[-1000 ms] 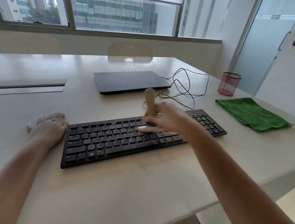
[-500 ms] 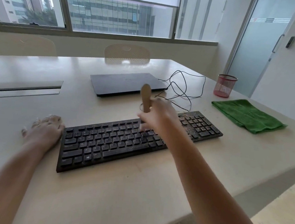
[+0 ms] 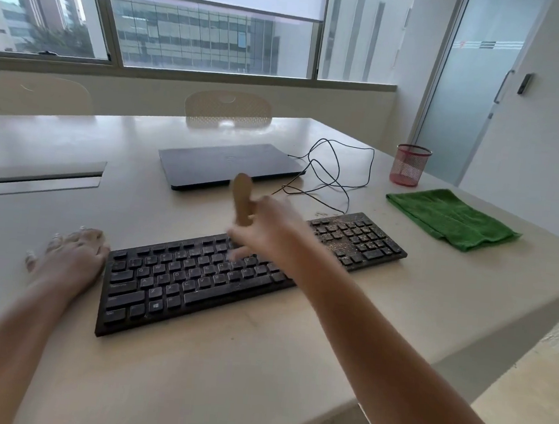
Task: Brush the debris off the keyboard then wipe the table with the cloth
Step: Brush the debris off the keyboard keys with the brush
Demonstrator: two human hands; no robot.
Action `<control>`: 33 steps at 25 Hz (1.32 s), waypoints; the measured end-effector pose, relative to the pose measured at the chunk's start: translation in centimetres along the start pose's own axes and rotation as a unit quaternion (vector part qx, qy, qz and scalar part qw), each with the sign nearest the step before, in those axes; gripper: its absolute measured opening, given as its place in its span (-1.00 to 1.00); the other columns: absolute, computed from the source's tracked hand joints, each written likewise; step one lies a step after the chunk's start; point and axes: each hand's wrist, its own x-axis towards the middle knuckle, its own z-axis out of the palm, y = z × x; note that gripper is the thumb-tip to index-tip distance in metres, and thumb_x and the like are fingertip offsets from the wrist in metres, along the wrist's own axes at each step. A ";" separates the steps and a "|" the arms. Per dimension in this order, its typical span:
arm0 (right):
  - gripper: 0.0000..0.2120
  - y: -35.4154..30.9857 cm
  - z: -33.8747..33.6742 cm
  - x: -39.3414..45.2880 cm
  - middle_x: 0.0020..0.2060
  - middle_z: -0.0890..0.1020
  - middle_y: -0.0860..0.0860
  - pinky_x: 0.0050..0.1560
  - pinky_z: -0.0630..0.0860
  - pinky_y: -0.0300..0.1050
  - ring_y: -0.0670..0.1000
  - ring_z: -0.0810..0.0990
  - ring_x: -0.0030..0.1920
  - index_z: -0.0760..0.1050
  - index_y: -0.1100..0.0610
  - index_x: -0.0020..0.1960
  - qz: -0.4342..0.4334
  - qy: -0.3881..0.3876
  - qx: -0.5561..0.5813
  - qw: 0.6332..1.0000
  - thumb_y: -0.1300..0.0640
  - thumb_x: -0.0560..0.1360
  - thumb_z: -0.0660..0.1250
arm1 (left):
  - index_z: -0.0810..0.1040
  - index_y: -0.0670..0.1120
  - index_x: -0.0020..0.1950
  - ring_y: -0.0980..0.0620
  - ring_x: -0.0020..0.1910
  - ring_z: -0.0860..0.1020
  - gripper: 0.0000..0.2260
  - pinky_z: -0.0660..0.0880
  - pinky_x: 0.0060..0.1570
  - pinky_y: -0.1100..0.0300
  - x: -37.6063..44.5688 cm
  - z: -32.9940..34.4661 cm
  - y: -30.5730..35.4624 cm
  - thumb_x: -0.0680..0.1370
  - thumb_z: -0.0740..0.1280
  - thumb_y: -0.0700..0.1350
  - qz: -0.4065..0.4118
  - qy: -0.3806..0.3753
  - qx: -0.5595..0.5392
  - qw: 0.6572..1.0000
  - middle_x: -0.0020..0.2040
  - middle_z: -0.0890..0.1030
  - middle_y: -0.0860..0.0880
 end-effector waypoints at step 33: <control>-0.82 4.6 -3.7 0.5 -0.27 0.60 0.00 -0.40 0.46 -0.35 -0.21 0.60 -0.41 0.49 0.22 0.02 0.095 0.032 0.014 0.995 0.11 0.54 0.28 | 0.20 0.01 0.49 -0.11 0.51 0.10 -0.58 0.00 0.42 -0.20 -0.2 0.0 0.3 0.64 0.00 0.06 -0.003 0.001 -0.003 1.000 0.53 0.16 -0.03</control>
